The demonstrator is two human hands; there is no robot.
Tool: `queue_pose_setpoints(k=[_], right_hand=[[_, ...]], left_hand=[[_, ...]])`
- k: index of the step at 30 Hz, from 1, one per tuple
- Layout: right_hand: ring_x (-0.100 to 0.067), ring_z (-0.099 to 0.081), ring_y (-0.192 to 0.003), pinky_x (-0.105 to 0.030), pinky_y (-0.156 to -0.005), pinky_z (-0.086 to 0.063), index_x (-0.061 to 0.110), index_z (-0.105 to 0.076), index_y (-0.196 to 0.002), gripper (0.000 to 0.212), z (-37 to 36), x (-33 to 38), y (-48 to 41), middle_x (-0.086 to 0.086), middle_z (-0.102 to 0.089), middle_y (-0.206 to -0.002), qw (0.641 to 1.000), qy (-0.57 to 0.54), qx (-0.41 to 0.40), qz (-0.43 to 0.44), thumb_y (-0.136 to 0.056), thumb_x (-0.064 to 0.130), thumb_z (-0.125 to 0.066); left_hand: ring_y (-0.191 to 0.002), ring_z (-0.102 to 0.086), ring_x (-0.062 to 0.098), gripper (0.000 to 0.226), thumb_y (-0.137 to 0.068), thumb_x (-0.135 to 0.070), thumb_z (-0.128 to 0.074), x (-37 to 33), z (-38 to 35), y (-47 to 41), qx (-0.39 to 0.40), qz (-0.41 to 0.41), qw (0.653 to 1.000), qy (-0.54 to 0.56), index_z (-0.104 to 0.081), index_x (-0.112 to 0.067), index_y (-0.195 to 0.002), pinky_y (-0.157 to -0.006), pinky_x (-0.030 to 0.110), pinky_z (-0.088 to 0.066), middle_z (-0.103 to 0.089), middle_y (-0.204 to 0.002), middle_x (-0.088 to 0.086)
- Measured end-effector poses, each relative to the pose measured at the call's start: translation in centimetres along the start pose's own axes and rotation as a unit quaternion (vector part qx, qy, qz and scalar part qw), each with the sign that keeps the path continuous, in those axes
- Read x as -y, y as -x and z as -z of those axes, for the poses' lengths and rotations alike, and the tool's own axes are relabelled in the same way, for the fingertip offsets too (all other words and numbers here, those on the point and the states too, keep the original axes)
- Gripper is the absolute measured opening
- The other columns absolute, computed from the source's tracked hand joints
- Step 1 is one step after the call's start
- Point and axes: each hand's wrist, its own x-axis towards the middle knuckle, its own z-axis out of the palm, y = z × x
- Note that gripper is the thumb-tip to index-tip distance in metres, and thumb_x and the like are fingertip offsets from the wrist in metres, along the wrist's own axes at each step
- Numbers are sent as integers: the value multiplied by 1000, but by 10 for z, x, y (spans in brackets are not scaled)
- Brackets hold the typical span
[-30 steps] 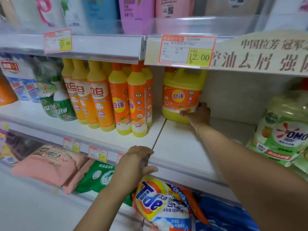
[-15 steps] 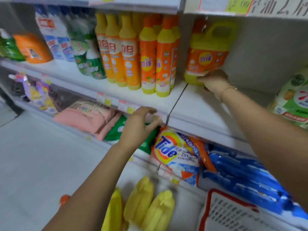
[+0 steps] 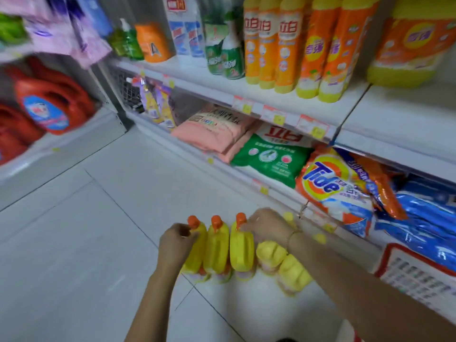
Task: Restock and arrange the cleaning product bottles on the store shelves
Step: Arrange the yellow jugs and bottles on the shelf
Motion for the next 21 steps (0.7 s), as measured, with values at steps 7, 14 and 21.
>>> queue_pose_setpoints(k=[7, 14, 21], right_hand=[[-24, -62, -79, -29, -68, -46, 6, -62, -89, 27, -89, -26, -35, -10, -64, -86, 979, -152, -37, -127, -79, 29, -73], [-22, -59, -77, -32, -70, -48, 5, -63, -75, 16, -76, -11, -16, -13, -64, -82, 963, -233, -65, -117, -84, 18, -68], [-11, -53, -60, -16, -59, -40, 10, -57, -58, 31, 7, 19, 85, -1, -57, -61, 937, -341, -29, 65, -87, 15, -65]], left_hand=[[-71, -51, 23, 28, -88, -20, -64, 12, -67, 2, 156, 39, 987, 2, -48, -13, -66, -58, 27, -33, -49, -62, 0], [-62, -48, 17, 30, -90, -17, -62, 8, -61, 5, 184, 81, 977, 77, -55, -13, -61, -57, 27, -36, -53, -61, 2], [-69, -56, 26, 28, -70, -36, -68, -50, 29, 58, 247, -10, 929, 275, -70, -9, -61, -71, 37, -45, -61, -71, 21]])
